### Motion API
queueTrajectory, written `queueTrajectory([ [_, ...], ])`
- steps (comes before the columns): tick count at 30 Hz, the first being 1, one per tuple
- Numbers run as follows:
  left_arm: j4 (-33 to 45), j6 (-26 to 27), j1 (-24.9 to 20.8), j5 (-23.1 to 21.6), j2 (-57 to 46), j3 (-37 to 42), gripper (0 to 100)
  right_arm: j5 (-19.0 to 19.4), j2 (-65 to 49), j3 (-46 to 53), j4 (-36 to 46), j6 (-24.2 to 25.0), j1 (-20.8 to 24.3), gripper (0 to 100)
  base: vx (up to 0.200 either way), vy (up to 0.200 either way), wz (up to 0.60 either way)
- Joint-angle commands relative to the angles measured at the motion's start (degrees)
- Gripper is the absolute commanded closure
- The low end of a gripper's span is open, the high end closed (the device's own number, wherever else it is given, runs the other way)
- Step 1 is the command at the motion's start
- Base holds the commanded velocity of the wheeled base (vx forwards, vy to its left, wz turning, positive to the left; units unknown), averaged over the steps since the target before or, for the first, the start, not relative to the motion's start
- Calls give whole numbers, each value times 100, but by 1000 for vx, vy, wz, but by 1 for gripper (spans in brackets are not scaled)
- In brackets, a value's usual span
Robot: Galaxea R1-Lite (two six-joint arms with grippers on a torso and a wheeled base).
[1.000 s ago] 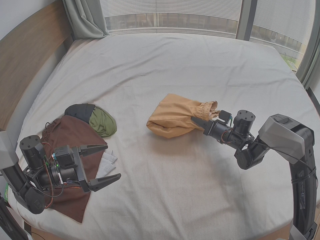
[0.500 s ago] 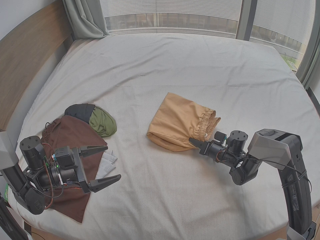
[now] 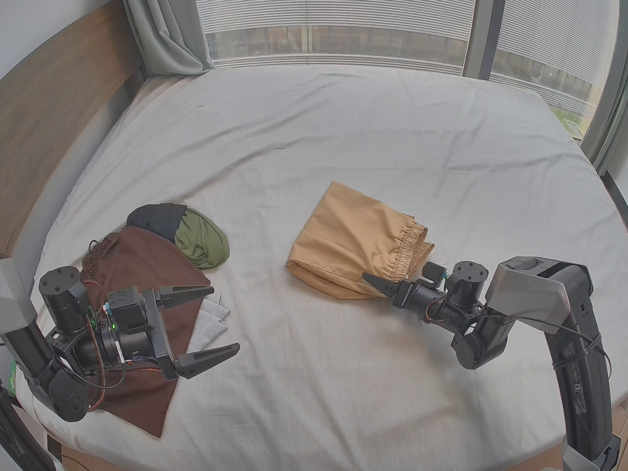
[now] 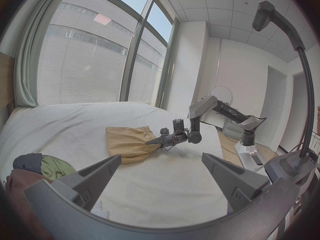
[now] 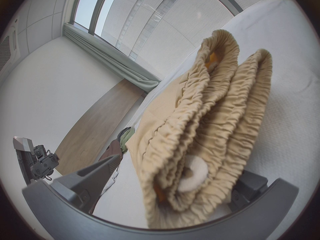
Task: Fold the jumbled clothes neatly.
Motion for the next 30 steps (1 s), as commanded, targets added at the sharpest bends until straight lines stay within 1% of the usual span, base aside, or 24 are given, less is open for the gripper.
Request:
queueTrajectory([
  [1,-1,-3,-11,4,16,5,0,-16,-470,620,-208,19,-86,0,0,0,0],
  [4,-1,-3,-11,13,7,-4,0,-25,-760,980,-225,-17,-235,0,0,0,0],
  [10,-1,-11,-37,31,-28,-13,0,28,-1533,1745,-225,-254,-569,0,0,0,0],
  [14,-1,-11,-46,39,-11,-13,0,54,-1867,1938,-216,-676,-648,0,0,0,0],
  [21,-1,-3,-54,39,-11,-21,0,80,-2096,1824,-208,-676,-543,0,0,0,0],
  [25,-1,-3,-54,39,16,-21,0,72,-1999,1420,-146,-658,-384,0,0,0,0],
  [30,-1,-3,-46,39,16,-21,0,45,-1639,945,109,-632,-358,0,0,0,0],
])
